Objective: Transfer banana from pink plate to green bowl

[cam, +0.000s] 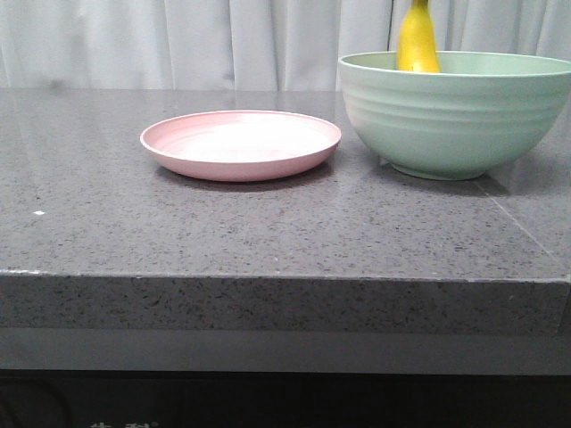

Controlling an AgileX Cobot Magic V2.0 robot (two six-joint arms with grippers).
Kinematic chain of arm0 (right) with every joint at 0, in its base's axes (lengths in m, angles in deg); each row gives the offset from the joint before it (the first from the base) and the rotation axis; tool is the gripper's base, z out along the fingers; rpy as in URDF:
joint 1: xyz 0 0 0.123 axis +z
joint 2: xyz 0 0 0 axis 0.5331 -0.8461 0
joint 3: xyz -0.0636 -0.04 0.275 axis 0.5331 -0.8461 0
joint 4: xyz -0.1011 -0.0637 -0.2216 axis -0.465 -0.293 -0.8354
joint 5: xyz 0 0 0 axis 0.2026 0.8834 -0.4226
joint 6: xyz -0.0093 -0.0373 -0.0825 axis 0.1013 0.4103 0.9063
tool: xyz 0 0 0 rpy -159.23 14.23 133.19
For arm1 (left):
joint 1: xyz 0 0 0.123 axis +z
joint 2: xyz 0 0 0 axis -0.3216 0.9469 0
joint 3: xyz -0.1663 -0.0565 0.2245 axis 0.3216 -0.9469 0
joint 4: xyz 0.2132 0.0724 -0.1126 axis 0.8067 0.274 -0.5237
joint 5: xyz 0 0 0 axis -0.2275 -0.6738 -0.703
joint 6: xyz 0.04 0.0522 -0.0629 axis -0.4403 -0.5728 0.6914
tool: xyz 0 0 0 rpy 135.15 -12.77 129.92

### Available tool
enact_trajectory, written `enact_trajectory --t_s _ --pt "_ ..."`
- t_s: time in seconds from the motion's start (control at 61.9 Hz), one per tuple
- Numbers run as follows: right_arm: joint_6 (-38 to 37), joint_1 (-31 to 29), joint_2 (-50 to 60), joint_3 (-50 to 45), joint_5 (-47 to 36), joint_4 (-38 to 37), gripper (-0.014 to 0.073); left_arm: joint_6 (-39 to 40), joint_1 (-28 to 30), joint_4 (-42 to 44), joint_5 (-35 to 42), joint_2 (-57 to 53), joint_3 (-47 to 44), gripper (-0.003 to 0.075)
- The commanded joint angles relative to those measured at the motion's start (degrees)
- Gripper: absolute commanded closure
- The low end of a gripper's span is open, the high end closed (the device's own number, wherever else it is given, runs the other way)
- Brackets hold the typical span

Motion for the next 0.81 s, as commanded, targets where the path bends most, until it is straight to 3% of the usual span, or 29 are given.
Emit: enact_trajectory --t_s 0.0,0.145,0.307,0.791 --pt "0.0 -0.8 0.6 -1.5 -6.9 -0.9 0.0653 0.1 0.1 -0.6 4.7 -1.4 -0.2 0.0738" --pt "0.0 -3.9 7.6 -10.6 -9.6 -1.0 0.0653 0.1 0.1 -0.6 4.7 -1.4 -0.2 0.0738" --pt "0.0 -5.6 7.1 -16.9 -11.6 -0.8 0.0653 0.1 0.1 -0.6 4.7 -1.3 -0.2 0.0738" --pt "0.0 -5.6 7.4 -17.0 -11.5 -0.6 0.0653 0.1 0.1 -0.6 4.7 -1.3 -0.2 0.0738"
